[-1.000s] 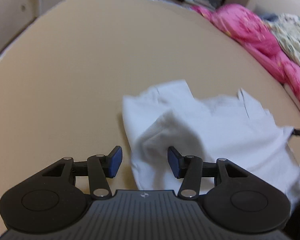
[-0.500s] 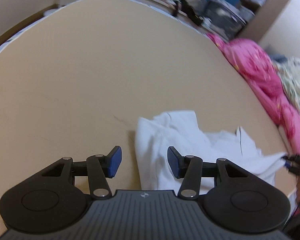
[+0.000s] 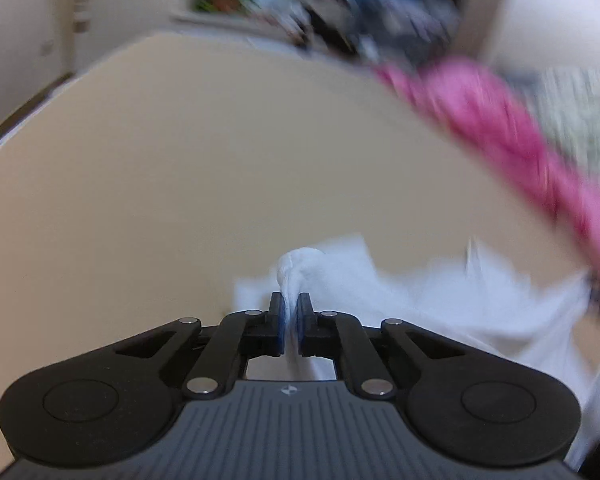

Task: Fold small clothes
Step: 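Grasp the folded shirt edge with the left gripper while the right gripper grasps beside it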

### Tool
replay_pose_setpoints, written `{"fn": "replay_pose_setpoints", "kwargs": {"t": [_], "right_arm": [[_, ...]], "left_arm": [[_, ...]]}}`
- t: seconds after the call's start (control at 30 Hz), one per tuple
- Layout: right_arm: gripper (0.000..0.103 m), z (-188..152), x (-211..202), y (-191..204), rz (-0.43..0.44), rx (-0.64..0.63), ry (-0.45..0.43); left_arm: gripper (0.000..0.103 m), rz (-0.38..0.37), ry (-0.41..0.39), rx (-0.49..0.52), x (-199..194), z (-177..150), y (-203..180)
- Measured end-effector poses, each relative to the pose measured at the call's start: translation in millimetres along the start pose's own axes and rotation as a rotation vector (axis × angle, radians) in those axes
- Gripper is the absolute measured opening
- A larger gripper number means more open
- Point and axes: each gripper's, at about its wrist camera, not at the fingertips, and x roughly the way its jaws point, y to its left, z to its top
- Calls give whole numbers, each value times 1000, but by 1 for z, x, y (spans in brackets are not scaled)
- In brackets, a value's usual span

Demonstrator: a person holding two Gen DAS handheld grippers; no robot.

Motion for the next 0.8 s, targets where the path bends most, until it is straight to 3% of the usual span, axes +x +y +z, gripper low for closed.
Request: {"fn": "replay_pose_setpoints", "kwargs": {"t": [0.07,0.13,0.2,0.4,0.57,0.8], "right_arm": [[49,3,-4,-6,45,35,-15],[51,7,-5,-13,97,96,-22],[51,9,-5,-16,90,118,-28],[51,17,-13,-33,64,214,-120],[53,13,5,-16,14,55,-41],[52,-3,47,13,-131,-244,89]], "left_arm": [[6,9,-31,-103,-3,3,14],[6,37,24,-54,7,0,10],[7,40,67,-25,15,-4,4],[7,50,88,-36,25,-5,1],[7,70,103,-56,30,-4,3],[12,69,109,-79,35,-7,3]]}}
